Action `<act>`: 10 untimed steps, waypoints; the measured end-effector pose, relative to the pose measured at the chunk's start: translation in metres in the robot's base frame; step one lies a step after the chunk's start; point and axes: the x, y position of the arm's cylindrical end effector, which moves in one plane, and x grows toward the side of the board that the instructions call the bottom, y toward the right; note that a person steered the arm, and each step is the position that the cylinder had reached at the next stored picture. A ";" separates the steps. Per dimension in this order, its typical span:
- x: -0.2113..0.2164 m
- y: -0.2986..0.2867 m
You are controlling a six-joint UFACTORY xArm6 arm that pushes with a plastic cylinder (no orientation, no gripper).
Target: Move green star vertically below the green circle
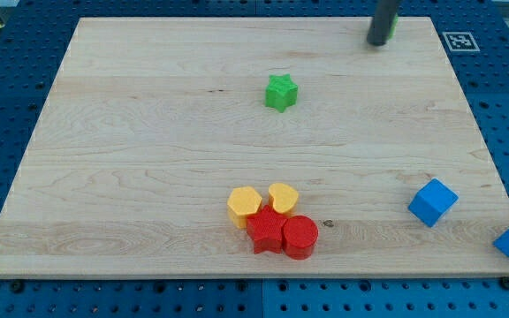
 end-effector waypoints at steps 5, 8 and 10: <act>0.149 -0.166; 0.130 -0.088; 0.125 -0.183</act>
